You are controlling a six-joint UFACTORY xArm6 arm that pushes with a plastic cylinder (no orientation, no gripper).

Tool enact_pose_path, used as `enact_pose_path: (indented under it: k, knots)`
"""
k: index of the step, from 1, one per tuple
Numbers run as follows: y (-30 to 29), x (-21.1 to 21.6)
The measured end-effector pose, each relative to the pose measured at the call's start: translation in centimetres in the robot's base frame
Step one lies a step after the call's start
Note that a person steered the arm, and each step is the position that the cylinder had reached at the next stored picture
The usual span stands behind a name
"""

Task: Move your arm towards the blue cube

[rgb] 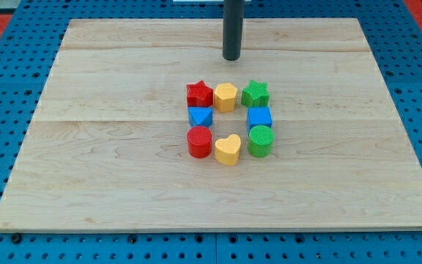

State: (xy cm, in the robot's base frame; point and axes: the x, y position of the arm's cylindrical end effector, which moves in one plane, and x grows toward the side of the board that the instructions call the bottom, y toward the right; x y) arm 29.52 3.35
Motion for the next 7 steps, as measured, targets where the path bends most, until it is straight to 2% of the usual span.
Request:
enact_pose_path:
  k: [5, 6, 7]
  knots:
    - [0.2, -1.0]
    - [2.0, -1.0]
    - [9.8, -1.0]
